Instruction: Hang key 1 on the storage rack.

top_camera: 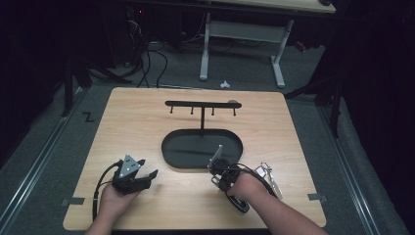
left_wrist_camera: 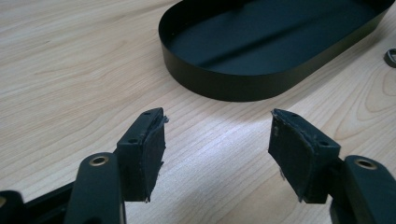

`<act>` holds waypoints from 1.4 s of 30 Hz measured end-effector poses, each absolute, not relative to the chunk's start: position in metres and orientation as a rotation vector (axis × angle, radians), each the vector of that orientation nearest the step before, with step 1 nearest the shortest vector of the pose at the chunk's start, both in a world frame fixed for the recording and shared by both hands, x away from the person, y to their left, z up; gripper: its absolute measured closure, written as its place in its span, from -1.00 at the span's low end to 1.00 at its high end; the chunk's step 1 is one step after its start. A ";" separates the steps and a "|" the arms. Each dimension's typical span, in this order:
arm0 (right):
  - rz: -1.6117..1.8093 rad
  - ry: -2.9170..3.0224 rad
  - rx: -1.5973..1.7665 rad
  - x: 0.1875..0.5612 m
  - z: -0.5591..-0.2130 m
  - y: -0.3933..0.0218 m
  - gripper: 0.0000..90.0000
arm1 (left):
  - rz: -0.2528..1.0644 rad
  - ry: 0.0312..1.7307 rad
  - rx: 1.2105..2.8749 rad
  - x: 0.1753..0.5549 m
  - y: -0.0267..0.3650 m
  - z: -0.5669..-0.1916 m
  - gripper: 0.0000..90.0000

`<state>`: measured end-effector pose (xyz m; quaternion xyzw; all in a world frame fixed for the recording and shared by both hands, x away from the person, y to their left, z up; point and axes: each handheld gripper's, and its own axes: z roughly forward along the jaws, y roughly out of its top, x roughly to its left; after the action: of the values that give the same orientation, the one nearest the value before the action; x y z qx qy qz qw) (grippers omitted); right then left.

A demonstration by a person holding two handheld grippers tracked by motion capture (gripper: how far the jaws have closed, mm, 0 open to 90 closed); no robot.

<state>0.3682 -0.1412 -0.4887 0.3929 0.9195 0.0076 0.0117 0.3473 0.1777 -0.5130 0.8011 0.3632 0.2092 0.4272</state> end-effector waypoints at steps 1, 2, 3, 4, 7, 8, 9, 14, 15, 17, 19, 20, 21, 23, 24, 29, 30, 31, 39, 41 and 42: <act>0.030 2.869 1.211 0.368 -0.489 -0.142 0.78 | 0.522 0.906 2.000 0.347 0.178 -0.513 -0.18; 0.032 2.866 1.211 0.367 -0.489 -0.141 0.78 | 0.519 0.905 1.999 0.346 0.178 -0.512 -0.18; 0.045 2.869 1.186 0.367 -0.489 -0.142 0.78 | 0.521 0.903 1.997 0.346 0.178 -0.512 -0.18; 0.055 2.868 1.188 0.367 -0.489 -0.142 0.79 | 0.525 0.899 1.996 0.346 0.177 -0.512 -0.18; 0.080 2.874 1.261 0.367 -0.488 -0.147 0.79 | 0.523 0.903 1.993 0.346 0.177 -0.512 -0.18; 0.084 2.874 1.257 0.365 -0.487 -0.148 0.79 | 0.527 0.903 1.991 0.345 0.177 -0.512 -0.18; 0.101 2.876 1.254 0.364 -0.485 -0.149 0.79 | 0.532 0.902 1.992 0.345 0.177 -0.512 -0.18; 0.171 2.858 1.268 0.361 -0.469 -0.157 0.79 | 0.537 0.898 1.991 0.345 0.177 -0.512 -0.19; 0.196 2.864 1.227 0.362 -0.466 -0.159 0.79 | 0.543 0.896 1.992 0.345 0.177 -0.512 -0.19; 0.225 2.856 1.244 0.361 -0.460 -0.161 0.79 | 0.541 0.894 1.993 0.345 0.177 -0.512 -0.19; 0.246 2.857 1.245 0.361 -0.455 -0.164 0.79 | 0.538 0.897 1.995 0.345 0.176 -0.512 -0.19; 0.259 2.847 1.264 0.360 -0.453 -0.164 0.79 | 0.533 0.900 1.995 0.345 0.176 -0.512 -0.19; 0.272 2.848 1.262 0.361 -0.450 -0.166 0.79 | 0.529 0.901 1.995 0.345 0.176 -0.512 -0.19; 0.284 2.847 1.269 0.361 -0.445 -0.169 0.79 | 0.528 0.902 1.994 0.345 0.176 -0.512 -0.19; 0.291 2.844 1.272 0.360 -0.443 -0.170 0.79 | 0.528 0.902 1.994 0.345 0.176 -0.512 -0.19; 0.317 2.810 1.317 0.358 -0.427 -0.175 0.79 | 0.524 0.907 1.987 0.345 0.178 -0.512 -0.19; 0.337 2.815 1.272 0.360 -0.426 -0.177 0.79 | 0.525 0.907 1.987 0.345 0.178 -0.512 -0.19; 0.351 2.806 1.270 0.360 -0.422 -0.179 0.79 | 0.524 0.907 1.988 0.345 0.178 -0.512 -0.19; 0.391 2.762 1.283 0.365 -0.405 -0.185 0.79 | 0.524 0.908 1.987 0.345 0.178 -0.512 -0.19; 0.401 2.750 1.289 0.366 -0.402 -0.185 0.79 | 0.523 0.908 1.990 0.345 0.178 -0.512 -0.19; 0.402 2.747 1.289 0.367 -0.400 -0.185 0.79 | 0.522 0.907 1.993 0.345 0.178 -0.512 -0.19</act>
<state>0.3669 -0.1852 -0.3998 0.4209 0.8967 0.1313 0.0402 0.3448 0.1776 -0.5120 0.7990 0.3638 0.2091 0.4307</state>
